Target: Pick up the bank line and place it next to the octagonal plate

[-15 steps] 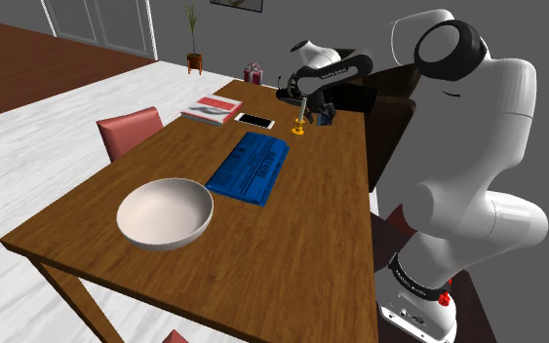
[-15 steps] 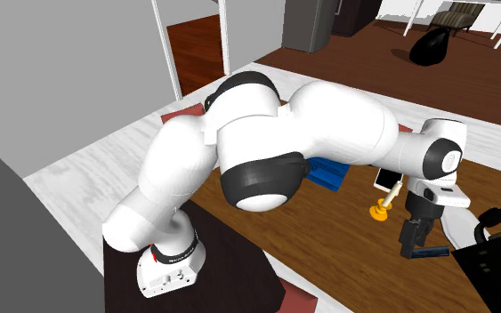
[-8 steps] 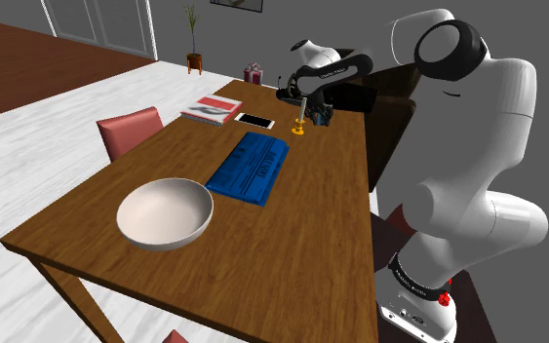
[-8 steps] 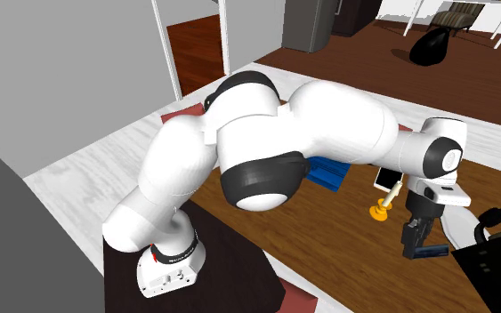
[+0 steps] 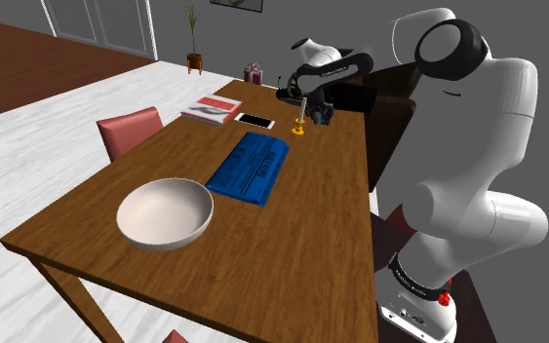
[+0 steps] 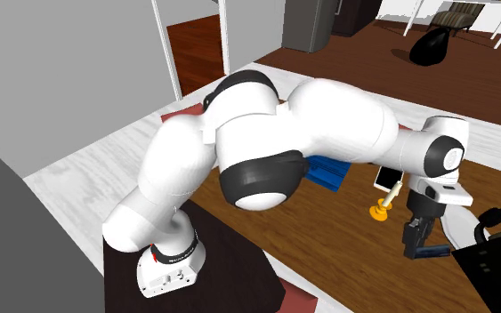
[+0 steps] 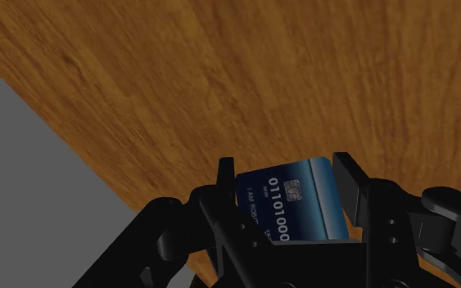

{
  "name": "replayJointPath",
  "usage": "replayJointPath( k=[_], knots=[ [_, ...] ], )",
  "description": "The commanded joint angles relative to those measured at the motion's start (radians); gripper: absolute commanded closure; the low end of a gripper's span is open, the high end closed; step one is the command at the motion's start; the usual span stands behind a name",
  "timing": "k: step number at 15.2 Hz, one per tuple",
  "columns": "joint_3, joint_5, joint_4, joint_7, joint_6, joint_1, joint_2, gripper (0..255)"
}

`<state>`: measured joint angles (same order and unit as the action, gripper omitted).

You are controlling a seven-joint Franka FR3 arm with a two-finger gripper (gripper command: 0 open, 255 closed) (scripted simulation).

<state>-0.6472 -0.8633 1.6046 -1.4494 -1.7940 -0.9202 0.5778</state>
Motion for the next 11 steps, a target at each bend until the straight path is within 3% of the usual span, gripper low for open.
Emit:
replayJointPath(
  k=[1, 11],
  knots=[
    [-0.005, 0.009, -0.006, 0.010, 0.013, -0.002, -0.011, 255],
    [-0.026, 0.050, -0.062, 0.072, 0.092, -0.006, -0.063, 255]
  ],
)
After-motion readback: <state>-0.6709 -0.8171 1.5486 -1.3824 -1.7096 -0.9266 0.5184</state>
